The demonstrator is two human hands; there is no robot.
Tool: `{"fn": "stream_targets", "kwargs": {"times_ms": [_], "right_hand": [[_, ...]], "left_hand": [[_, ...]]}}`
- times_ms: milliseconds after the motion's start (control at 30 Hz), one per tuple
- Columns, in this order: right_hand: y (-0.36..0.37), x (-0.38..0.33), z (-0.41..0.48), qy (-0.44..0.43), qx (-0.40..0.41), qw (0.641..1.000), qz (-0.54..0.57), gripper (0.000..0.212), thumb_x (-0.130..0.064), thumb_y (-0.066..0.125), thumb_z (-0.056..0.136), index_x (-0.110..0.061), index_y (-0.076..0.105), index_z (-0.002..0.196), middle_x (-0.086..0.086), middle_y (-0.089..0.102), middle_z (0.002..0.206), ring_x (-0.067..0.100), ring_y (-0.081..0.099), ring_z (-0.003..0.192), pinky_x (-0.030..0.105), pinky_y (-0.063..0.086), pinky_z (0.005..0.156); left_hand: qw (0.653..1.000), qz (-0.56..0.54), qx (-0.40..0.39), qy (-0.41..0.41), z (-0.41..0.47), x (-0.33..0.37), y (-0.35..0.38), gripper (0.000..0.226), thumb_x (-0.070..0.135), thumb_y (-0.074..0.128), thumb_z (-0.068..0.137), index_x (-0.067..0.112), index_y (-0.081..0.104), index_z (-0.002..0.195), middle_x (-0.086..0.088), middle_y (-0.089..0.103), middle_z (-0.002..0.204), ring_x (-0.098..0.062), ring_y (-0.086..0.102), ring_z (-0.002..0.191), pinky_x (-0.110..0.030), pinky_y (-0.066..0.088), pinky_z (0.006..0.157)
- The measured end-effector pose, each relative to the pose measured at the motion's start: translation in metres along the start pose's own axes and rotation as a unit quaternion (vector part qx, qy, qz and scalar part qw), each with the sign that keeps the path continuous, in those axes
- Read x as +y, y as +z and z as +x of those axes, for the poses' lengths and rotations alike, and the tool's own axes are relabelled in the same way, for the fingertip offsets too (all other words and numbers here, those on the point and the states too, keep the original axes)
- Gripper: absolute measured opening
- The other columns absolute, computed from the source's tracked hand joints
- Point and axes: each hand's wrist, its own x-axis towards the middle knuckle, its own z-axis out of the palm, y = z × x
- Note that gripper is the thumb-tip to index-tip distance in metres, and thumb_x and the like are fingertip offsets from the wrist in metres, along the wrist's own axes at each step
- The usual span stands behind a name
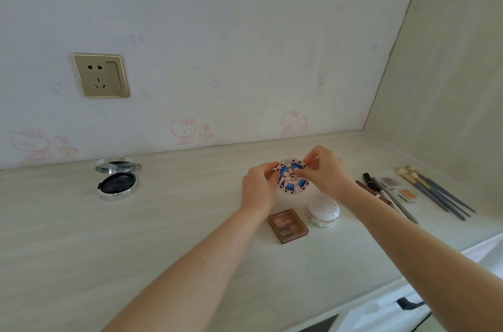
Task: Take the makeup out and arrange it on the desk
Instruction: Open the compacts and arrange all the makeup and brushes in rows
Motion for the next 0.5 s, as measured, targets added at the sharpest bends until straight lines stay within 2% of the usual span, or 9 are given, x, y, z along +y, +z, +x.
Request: {"fn": "stream_targets", "kwargs": {"times_ms": [33, 100, 167, 333, 500], "right_hand": [[-0.001, -0.005, -0.001, -0.004, 0.001, 1.000, 0.013, 0.026, -0.022, 0.075, 0.079, -0.015, 0.055, 0.094, 0.004, 0.067, 0.096, 0.020, 0.064, 0.087, 0.032, 0.053, 0.074], [-0.001, -0.013, -0.002, -0.001, -0.006, 0.998, 0.056, 0.023, -0.022, 0.075, 0.080, -0.014, 0.056, 0.090, 0.003, 0.068, 0.092, 0.020, 0.067, 0.084, 0.035, 0.056, 0.074], [0.002, -0.020, -0.005, 0.013, -0.029, 0.992, 0.125, 0.017, -0.019, 0.073, 0.082, -0.013, 0.058, 0.087, 0.006, 0.071, 0.091, 0.020, 0.070, 0.080, 0.039, 0.059, 0.075], [0.018, -0.046, -0.022, 0.031, -0.066, 0.967, 0.242, 0.011, -0.011, 0.070, 0.084, -0.008, 0.059, 0.084, 0.016, 0.070, 0.091, 0.025, 0.070, 0.083, 0.039, 0.060, 0.072], [0.043, -0.070, -0.043, 0.040, -0.087, 0.952, 0.290, 0.012, -0.011, 0.068, 0.086, -0.004, 0.059, 0.086, 0.018, 0.069, 0.087, 0.027, 0.071, 0.080, 0.043, 0.060, 0.069]], "left_hand": [[1.000, -0.019, 0.001, -0.002, 0.000, 0.000, -0.005, 0.030, 0.009, 0.053, 0.095, 0.013, 0.064, 0.123, -0.002, 0.067, 0.117, -0.009, 0.060, 0.103, -0.011, 0.041, 0.085], [0.998, -0.065, 0.006, -0.010, 0.001, -0.001, -0.016, 0.028, 0.010, 0.055, 0.094, 0.015, 0.066, 0.119, -0.003, 0.067, 0.113, -0.014, 0.063, 0.101, -0.026, 0.051, 0.090], [0.995, -0.101, 0.008, -0.023, 0.001, -0.001, -0.031, 0.026, 0.008, 0.055, 0.094, 0.016, 0.067, 0.116, -0.006, 0.068, 0.112, -0.019, 0.065, 0.097, -0.038, 0.056, 0.086], [0.983, -0.180, 0.000, -0.047, -0.018, -0.002, -0.075, 0.023, 0.009, 0.056, 0.094, 0.011, 0.063, 0.116, -0.008, 0.065, 0.109, -0.018, 0.068, 0.092, -0.027, 0.059, 0.069], [0.954, -0.272, -0.024, -0.124, -0.043, -0.010, -0.115, 0.023, 0.011, 0.062, 0.091, 0.003, 0.064, 0.112, -0.012, 0.072, 0.103, -0.023, 0.072, 0.090, -0.033, 0.059, 0.076]]}}
